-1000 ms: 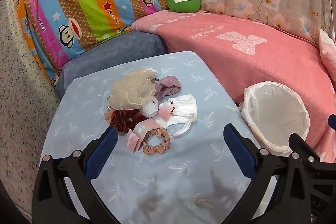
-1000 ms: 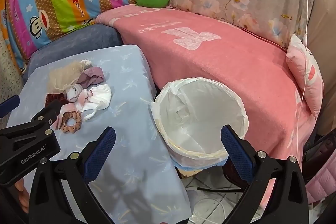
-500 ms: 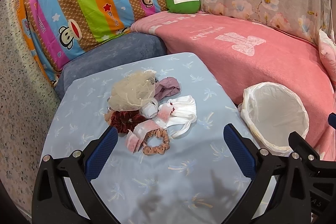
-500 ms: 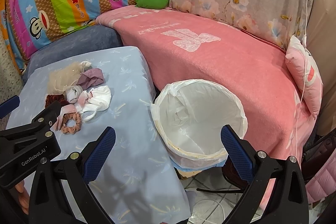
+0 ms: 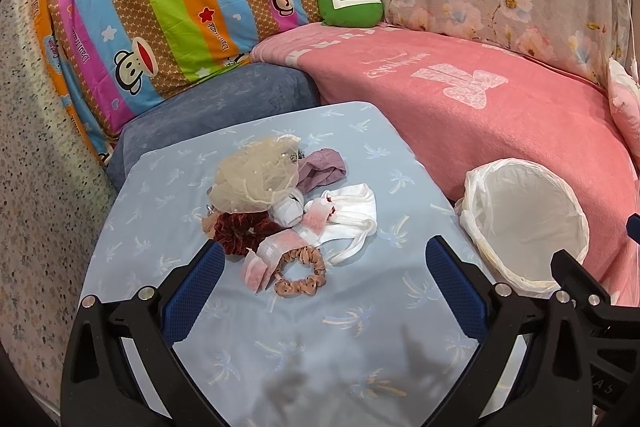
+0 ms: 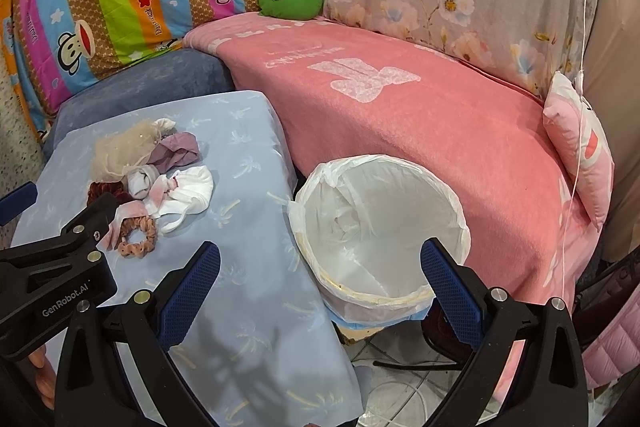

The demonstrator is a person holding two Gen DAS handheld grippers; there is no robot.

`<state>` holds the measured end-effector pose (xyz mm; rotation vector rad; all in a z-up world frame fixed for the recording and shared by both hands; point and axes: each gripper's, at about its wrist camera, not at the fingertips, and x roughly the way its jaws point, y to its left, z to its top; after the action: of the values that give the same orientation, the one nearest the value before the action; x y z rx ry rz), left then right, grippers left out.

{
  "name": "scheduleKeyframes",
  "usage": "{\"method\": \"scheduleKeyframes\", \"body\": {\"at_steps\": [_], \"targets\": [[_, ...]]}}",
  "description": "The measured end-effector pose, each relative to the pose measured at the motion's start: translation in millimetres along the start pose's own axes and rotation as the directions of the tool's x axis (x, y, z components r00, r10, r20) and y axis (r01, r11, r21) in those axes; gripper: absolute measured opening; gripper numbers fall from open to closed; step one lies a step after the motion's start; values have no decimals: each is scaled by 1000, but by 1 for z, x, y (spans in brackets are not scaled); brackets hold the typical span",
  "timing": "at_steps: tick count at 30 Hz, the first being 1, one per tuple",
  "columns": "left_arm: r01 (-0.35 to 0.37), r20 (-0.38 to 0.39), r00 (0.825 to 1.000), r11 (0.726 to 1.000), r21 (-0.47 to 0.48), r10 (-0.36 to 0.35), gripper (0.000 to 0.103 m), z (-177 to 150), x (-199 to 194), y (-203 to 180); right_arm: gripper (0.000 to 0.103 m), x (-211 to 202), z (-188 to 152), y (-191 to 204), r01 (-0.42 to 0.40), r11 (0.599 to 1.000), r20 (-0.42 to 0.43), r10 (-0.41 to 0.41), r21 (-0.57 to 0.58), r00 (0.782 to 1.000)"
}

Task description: Organize soft objects

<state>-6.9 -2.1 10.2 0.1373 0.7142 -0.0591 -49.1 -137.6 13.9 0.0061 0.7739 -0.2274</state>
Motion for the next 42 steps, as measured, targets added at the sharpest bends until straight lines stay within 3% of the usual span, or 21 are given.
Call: {"method": "scheduleKeyframes", "body": {"at_steps": [42], "targets": [[0,8,1000,1000,7,0,96,6,-2,-2,97,-1,3,-4,14,1000,11,-14,8,1000]]}}
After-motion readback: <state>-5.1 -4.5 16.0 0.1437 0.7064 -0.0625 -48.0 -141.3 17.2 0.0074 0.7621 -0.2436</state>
